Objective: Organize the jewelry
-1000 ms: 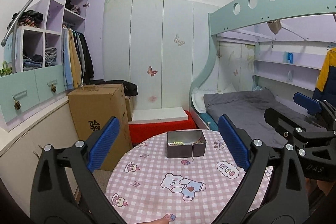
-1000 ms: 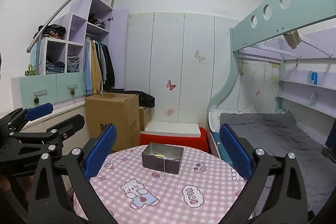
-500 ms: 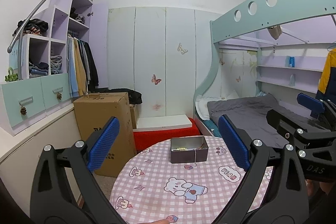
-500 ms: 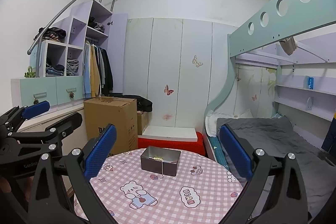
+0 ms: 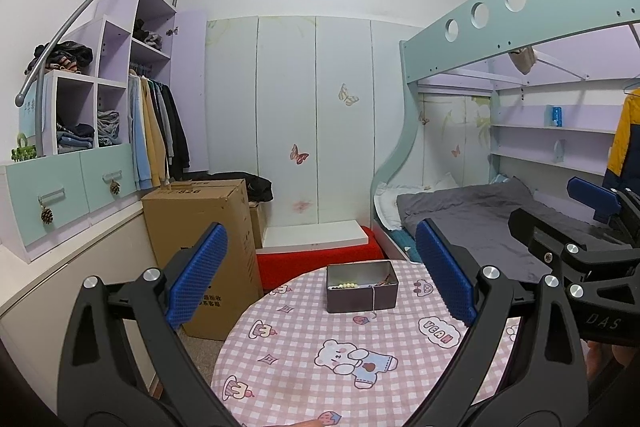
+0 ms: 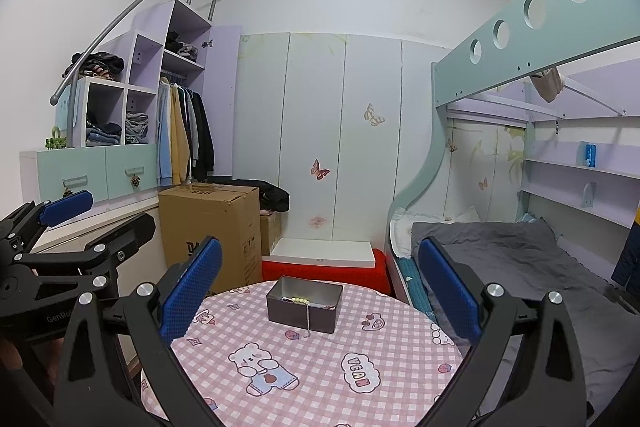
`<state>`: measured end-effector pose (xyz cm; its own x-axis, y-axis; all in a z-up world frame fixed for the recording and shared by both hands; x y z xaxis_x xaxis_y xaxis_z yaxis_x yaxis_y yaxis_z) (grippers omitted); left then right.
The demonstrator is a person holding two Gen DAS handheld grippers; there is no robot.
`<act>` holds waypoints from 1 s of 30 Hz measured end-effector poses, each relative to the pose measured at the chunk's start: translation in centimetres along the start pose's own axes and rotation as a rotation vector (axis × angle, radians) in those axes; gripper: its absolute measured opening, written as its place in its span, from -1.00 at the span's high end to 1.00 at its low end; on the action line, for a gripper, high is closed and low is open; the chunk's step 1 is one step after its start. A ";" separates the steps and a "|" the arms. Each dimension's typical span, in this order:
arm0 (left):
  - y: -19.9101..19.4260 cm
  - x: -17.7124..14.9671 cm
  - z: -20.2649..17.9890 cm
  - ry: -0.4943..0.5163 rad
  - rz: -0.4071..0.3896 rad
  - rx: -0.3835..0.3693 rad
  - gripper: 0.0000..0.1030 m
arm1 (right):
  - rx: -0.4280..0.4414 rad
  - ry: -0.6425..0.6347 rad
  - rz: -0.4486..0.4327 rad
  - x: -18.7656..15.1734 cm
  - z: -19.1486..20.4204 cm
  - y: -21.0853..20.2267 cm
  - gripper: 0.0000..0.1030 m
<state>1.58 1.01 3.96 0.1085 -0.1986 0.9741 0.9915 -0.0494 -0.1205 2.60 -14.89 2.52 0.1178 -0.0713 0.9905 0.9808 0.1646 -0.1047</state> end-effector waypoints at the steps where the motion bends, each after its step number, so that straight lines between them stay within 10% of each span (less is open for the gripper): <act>1: 0.0 0.0 0.0 0.000 0.000 0.000 -0.81 | -0.001 -0.001 -0.001 0.0 0.0 0.0 -0.84; 30: -0.4 0.2 0.0 0.001 -0.002 0.007 -0.81 | -0.002 0.004 0.009 -0.5 0.1 -0.3 -0.84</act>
<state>1.21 0.98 4.20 0.1066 -0.1996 0.9741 0.9922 -0.0430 -0.1174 2.25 -14.77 2.07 0.1271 -0.0740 0.9891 0.9801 0.1628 -0.1138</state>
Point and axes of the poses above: each gripper's, at about its wrist camera, not at the fingertips, and y roughly the way its jaws point, z to its left, x to its top, the point moved 5 cm from there along y, roughly the way its jaws point, and after that the axes turned 8 degrees about y, right-handed, at the moved point
